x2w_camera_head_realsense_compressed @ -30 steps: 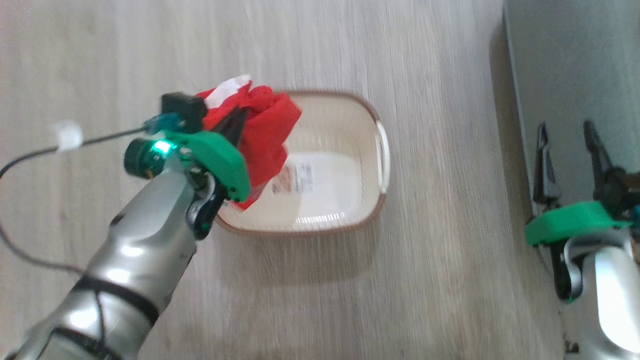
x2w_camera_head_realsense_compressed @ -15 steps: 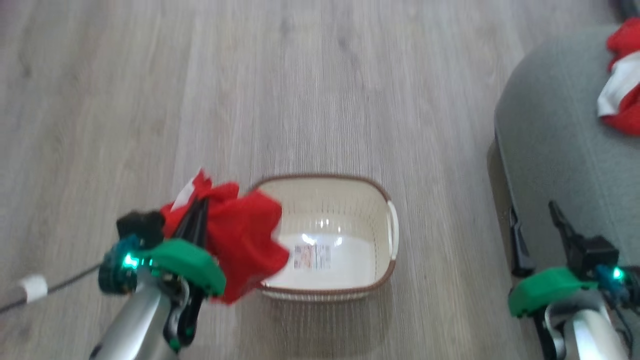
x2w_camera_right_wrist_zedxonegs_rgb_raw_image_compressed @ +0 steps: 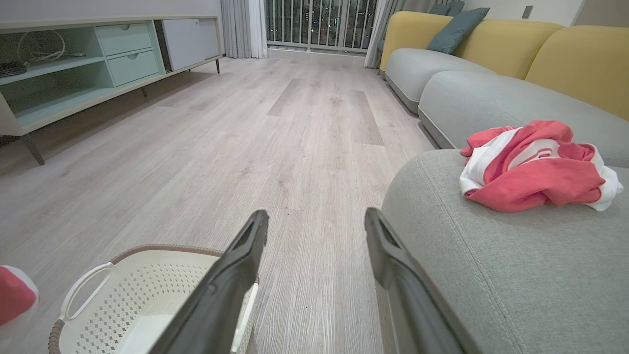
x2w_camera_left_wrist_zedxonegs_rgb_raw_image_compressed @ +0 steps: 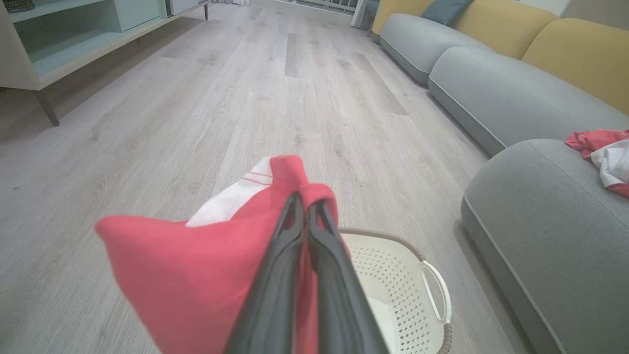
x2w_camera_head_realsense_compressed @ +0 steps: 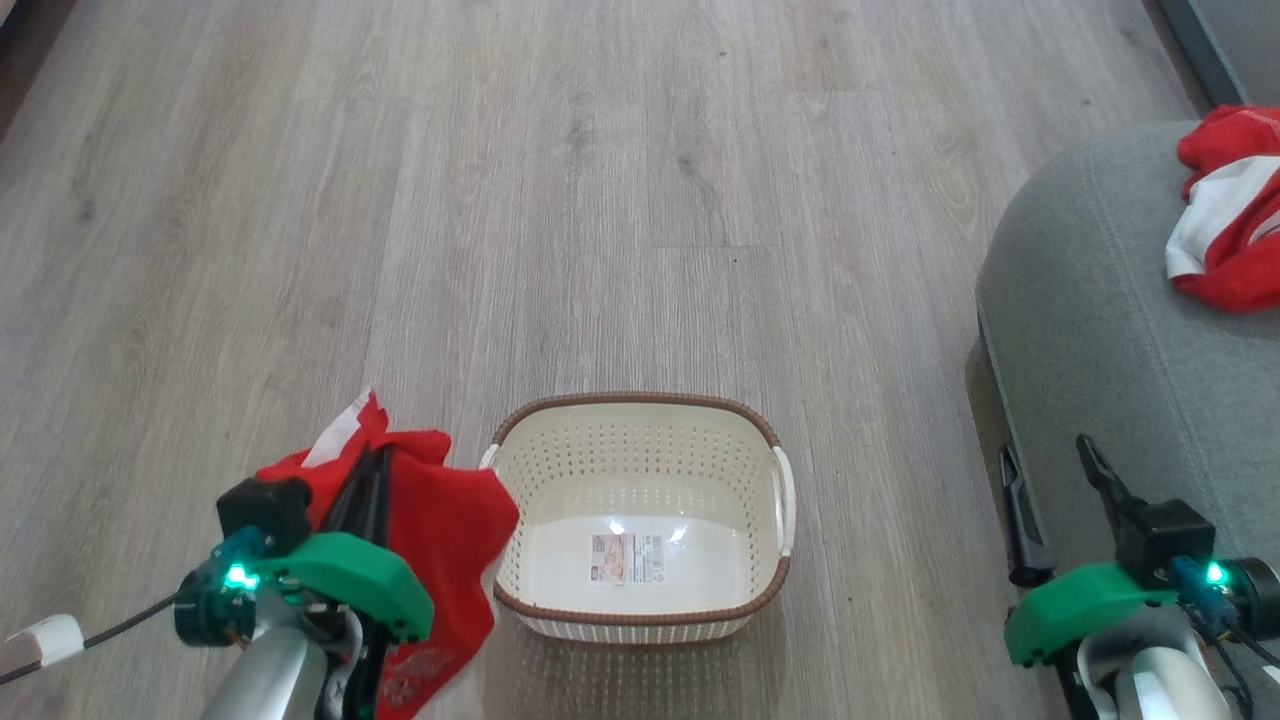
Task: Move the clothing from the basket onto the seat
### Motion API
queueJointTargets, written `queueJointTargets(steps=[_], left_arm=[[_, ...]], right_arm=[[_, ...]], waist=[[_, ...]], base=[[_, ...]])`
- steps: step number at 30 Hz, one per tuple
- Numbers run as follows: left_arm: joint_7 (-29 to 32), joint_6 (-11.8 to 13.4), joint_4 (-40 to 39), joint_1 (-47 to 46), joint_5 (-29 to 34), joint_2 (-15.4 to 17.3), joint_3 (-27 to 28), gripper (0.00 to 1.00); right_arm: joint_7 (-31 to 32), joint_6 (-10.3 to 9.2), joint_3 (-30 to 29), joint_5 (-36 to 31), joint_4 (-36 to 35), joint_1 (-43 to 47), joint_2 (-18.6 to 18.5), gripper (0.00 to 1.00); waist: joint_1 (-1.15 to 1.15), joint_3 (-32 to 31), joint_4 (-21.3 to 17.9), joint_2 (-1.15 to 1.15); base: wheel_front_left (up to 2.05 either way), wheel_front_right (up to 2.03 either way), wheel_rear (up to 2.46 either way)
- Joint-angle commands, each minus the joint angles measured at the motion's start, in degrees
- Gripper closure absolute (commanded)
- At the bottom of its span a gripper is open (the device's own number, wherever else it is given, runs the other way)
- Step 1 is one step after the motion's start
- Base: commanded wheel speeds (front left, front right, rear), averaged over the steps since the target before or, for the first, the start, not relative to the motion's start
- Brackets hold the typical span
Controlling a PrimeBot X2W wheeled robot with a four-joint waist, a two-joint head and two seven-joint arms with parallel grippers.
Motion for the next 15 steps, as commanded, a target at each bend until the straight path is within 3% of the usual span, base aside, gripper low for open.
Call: queueJointTargets(steps=[1, 15], left_arm=[[-0.72, -0.48, -2.01, -1.88, 0.45, 0.45, 2.64, 1.00], [-0.72, -2.38, -2.05, -2.48, 2.19, -1.04, 3.65, 1.00]], right_arm=[[-0.38, -0.02, 1.56, -0.40, -1.60, -1.62, -0.88, 0.00], [-0.38, -0.02, 5.45, 0.45, -1.59, -2.37, -0.97, 0.00]], waist=[[0.01, 0.03, -0.03, -0.01], [0.01, 0.32, -0.59, -0.01]], base=[[0.00, 0.00, 0.00], [0.00, 0.00, 0.00]])
